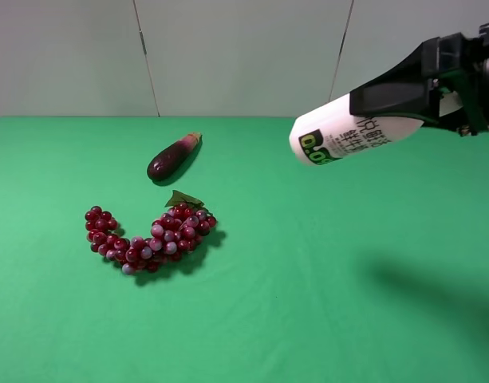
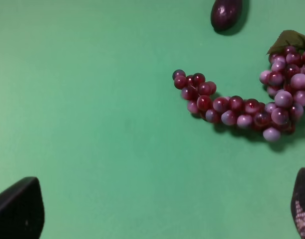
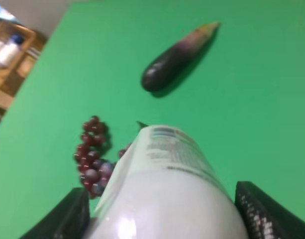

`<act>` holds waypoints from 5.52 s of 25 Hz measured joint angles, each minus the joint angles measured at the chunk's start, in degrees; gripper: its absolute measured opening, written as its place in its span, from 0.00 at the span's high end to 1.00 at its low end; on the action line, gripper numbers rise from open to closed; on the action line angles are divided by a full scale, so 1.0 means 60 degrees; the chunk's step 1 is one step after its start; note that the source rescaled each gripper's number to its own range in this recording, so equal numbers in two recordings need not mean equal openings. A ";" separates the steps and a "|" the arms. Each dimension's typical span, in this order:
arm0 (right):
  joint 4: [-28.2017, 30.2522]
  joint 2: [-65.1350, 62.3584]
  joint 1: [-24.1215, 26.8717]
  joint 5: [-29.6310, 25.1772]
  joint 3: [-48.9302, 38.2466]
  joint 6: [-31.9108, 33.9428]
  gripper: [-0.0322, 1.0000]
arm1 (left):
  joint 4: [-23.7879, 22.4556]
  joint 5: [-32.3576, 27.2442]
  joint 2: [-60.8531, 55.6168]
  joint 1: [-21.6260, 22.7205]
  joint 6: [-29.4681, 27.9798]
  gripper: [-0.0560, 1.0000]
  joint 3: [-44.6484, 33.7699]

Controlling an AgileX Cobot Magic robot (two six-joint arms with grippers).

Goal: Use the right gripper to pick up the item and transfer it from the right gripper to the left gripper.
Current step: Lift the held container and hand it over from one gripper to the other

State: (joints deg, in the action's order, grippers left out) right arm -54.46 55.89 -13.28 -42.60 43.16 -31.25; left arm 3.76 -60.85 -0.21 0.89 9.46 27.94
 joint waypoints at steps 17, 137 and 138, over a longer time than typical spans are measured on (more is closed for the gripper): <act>-0.1391 0.0000 0.0000 -0.0038 -0.0229 -0.1460 0.88 | 0.0000 0.0000 0.0000 0.0000 0.0000 0.00 0.0000; -0.2137 0.1613 0.0000 -0.0312 0.1134 -0.2159 0.88 | 1.5141 0.5087 1.4789 -0.5710 2.0911 0.02 0.5003; -0.2146 0.1613 0.0000 -0.0312 0.1134 -0.2168 0.88 | 1.5148 0.5102 1.4789 -0.5709 2.0943 0.02 0.5003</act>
State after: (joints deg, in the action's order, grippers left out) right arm -67.34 65.57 -13.28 -44.47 49.96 -44.26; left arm 94.64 -30.24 88.52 -33.36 135.12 57.96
